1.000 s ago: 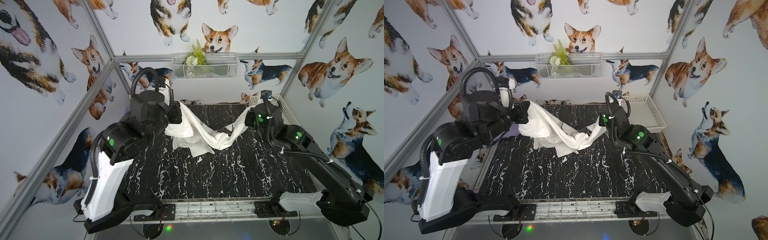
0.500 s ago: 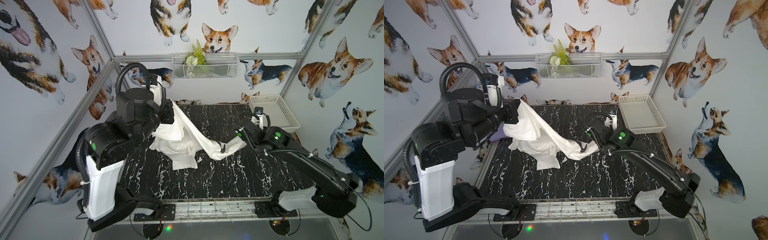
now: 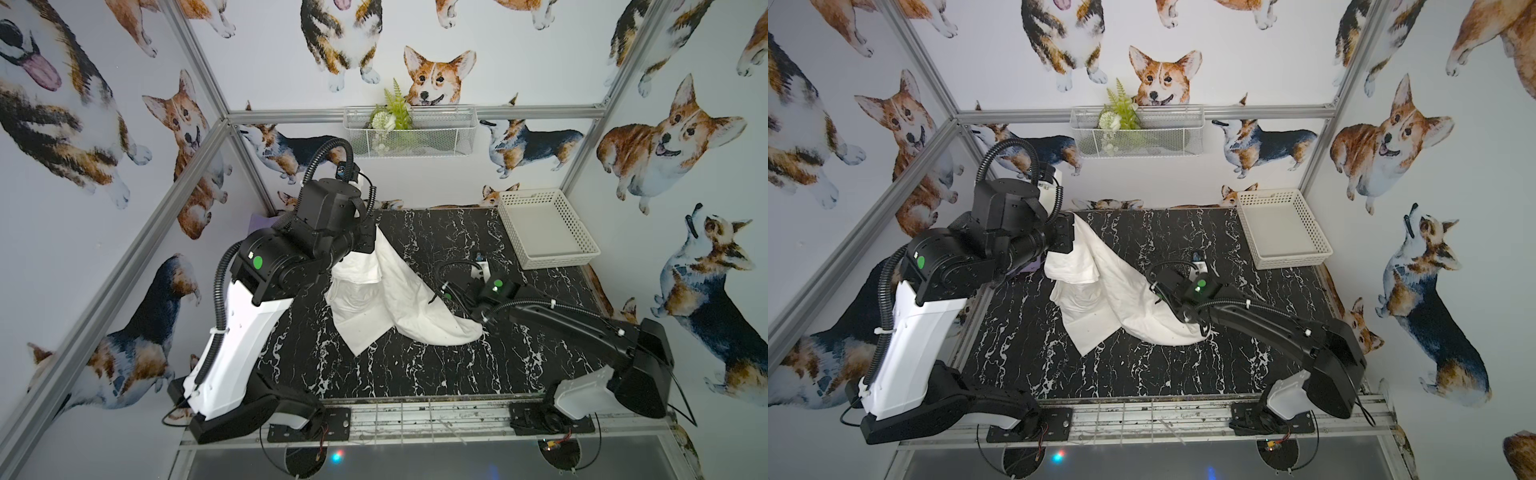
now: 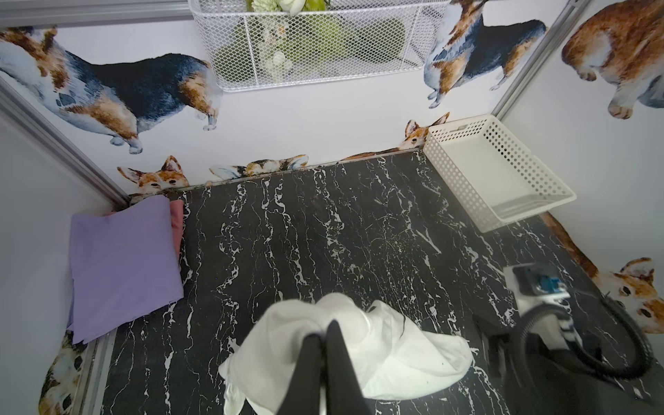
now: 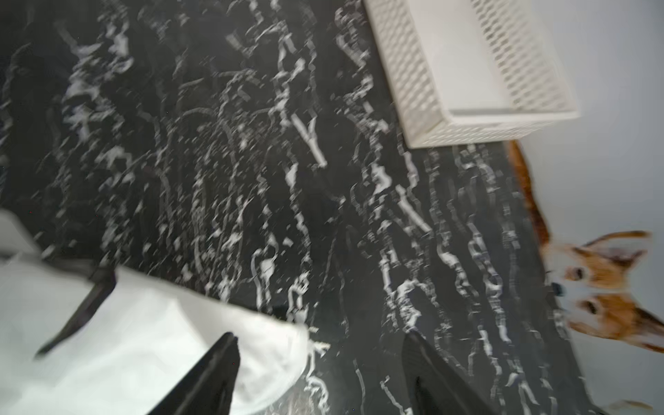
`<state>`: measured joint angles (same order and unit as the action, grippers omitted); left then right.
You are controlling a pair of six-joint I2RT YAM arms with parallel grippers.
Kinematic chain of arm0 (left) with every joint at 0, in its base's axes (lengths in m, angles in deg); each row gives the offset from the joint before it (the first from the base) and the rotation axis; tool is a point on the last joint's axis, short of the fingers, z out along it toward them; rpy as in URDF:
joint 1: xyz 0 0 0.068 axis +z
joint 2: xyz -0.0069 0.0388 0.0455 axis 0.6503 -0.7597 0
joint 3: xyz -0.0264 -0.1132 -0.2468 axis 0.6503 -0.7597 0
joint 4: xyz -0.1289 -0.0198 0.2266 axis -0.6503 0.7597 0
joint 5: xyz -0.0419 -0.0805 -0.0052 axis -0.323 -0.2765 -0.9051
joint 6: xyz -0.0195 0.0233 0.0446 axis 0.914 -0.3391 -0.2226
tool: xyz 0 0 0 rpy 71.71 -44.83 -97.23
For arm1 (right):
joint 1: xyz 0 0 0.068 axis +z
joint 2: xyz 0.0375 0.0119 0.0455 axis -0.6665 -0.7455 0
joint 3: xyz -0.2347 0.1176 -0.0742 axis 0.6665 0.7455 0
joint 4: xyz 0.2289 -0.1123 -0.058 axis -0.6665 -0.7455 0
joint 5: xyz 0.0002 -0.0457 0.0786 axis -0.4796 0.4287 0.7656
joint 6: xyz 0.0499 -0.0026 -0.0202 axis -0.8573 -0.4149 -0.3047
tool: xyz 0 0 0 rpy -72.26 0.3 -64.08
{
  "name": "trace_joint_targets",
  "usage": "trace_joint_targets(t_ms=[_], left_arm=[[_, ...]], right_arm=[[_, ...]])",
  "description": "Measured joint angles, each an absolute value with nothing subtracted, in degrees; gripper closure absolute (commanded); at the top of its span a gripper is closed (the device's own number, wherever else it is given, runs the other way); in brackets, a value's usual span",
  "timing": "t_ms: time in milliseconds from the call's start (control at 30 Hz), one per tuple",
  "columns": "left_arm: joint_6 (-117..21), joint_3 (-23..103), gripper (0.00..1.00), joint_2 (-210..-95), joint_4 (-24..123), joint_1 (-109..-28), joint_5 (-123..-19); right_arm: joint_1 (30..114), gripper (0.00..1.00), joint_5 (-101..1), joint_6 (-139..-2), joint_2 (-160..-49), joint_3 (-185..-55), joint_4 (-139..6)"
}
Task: Fold and stack t-shirts
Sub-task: Flatten out the T-shirt at the center of the board.
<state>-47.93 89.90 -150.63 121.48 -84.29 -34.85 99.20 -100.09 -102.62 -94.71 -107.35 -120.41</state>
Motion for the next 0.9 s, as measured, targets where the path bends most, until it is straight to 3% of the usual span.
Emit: trace_joint_targets(t_ms=[100,267,667,700,767,900], left_arm=[[-47.93,87.99,1.0,-151.33,120.84,-84.29,-33.83],[-47.98,90.14,1.0,-154.13,119.66,-84.29,-33.63],[-48.0,90.62,1.0,-153.89,119.29,-84.07,-33.39],[-48.0,90.51,1.0,-153.76,119.29,-83.96,-33.39],[-48.0,90.22,1.0,-153.47,119.27,-83.74,-33.22],[-48.02,89.98,1.0,-153.32,119.23,-83.59,-33.22]], right_arm=[[101.1,0.3,-92.25,-102.48,-89.13,-97.8,-110.55],[101.76,0.29,-83.37,-102.7,-91.82,-89.63,-100.28],[101.78,0.31,-77.56,-102.97,-108.32,-92.9,-91.43],[101.78,0.44,-77.58,-102.97,-109.46,-93.63,-91.43],[101.78,0.97,-77.78,-103.03,-110.97,-95.0,-91.6],[102.11,1.0,-79.29,-103.67,-109.22,-96.2,-93.07]])
